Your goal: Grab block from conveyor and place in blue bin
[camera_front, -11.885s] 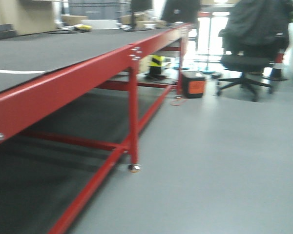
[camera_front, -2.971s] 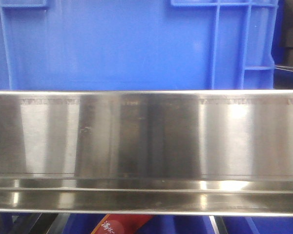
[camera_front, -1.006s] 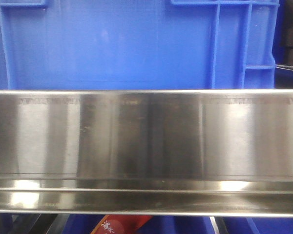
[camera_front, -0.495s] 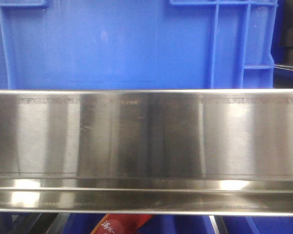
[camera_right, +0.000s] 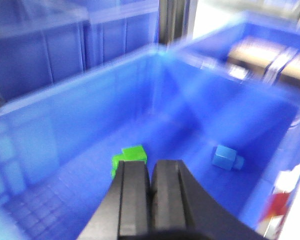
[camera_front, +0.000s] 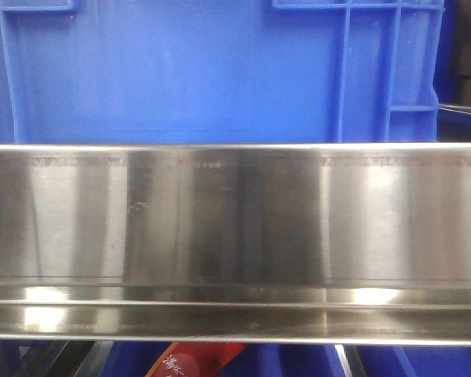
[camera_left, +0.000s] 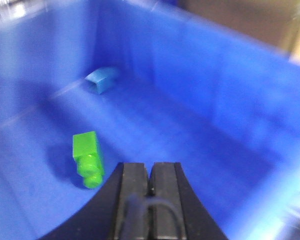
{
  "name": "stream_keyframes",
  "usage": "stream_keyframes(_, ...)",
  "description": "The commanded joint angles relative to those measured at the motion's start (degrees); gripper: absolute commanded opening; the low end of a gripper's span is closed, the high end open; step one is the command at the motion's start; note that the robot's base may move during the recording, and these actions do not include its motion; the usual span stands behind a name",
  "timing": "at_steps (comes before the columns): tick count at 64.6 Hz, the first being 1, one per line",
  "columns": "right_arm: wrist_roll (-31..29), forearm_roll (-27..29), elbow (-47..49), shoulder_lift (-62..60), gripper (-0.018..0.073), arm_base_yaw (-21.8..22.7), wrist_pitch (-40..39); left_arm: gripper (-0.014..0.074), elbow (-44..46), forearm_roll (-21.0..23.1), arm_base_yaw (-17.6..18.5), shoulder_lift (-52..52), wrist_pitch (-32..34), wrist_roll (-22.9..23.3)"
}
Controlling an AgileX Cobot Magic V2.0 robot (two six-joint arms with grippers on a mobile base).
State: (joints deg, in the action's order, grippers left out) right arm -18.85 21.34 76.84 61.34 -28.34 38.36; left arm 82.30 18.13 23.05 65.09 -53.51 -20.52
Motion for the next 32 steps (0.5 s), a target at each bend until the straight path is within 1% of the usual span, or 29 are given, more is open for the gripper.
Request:
stream_keyframes(1, -0.34, -0.77, -5.80, -5.64, -0.0158, -0.18, -4.22, -0.0111, -3.25, 0.37, 0.26, -4.65, 1.10, 1.78)
stream_keyframes(7, -0.34, -1.50, -13.36, -12.53, -0.0158, -0.18, -8.04, -0.0111, -9.76, 0.37, 0.26, -11.68, 5.33, 2.48)
stream_keyframes(13, -0.34, -1.82, -21.13, -18.50, -0.0158, -0.18, -12.29, -0.0111, -17.17, 0.37, 0.26, -18.66, 11.34, 2.58)
stream_keyframes(22, -0.34, -2.03, -31.15, -27.49, -0.0158, -0.18, -16.30, -0.0111, -28.83, 0.25, 0.26, -28.50, 20.30, 2.58)
stream_keyframes(32, -0.34, -2.03, -39.92, -35.04, -0.0158, -0.18, -18.55, -0.0111, -39.46, 0.25, 0.26, -36.53, 26.11, 2.58)
